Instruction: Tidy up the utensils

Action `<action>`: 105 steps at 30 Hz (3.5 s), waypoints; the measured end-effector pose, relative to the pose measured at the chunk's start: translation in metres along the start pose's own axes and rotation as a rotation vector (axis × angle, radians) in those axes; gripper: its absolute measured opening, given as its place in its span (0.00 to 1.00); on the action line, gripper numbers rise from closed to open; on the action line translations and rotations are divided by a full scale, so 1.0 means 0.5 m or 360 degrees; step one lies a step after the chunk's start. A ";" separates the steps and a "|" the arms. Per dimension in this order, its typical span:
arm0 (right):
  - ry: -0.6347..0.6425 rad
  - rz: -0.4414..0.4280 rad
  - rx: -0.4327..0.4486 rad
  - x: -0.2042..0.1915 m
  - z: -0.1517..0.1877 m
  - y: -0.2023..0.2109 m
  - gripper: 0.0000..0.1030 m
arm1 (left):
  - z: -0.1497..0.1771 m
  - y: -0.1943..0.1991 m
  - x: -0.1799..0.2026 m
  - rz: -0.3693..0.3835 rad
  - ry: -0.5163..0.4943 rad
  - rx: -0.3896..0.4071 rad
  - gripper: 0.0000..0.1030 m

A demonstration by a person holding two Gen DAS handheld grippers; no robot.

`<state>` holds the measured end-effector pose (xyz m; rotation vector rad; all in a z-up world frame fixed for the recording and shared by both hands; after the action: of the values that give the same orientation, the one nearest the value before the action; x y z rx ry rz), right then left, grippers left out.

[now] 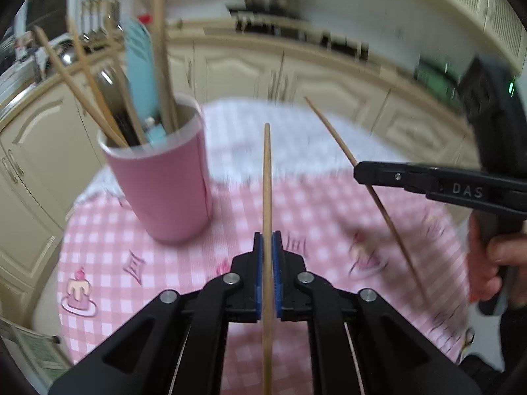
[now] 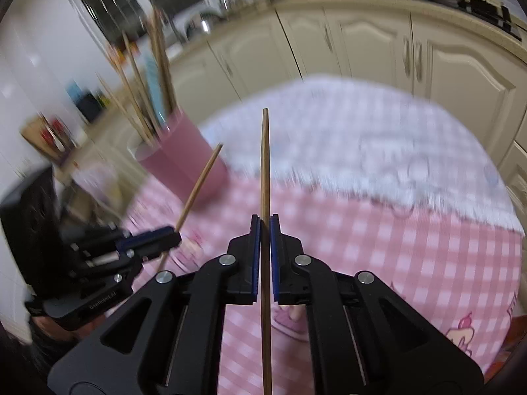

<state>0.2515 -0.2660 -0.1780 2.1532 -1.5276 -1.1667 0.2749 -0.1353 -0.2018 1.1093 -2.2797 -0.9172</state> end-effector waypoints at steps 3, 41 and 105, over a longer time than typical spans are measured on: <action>0.0000 -0.0091 0.0179 -0.030 -0.044 0.039 0.06 | -0.048 0.062 -0.013 0.0020 0.0071 0.0218 0.05; 0.0242 -0.0258 0.0644 -0.242 -0.314 -0.099 0.06 | -0.309 0.129 -0.223 -0.0278 0.0487 0.1075 0.05; 0.0473 0.0367 0.0670 -0.255 0.055 0.369 0.94 | 0.051 0.607 0.082 -0.1001 0.0394 0.0890 0.96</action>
<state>0.0904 -0.2243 -0.0247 2.1873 -1.9402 -0.4549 0.0785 -0.0199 0.0047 2.1237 -2.0459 -0.2867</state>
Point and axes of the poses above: each gripper's, at about its wrist camera, not at the fingertips, and y roughly against the way its jaws point, x to its right, z to its underside, the point moved 9 cm from there along -y, roughly the way its jaws point, and after that the axes turned 3 degrees about -z, right-handed, at the moved point
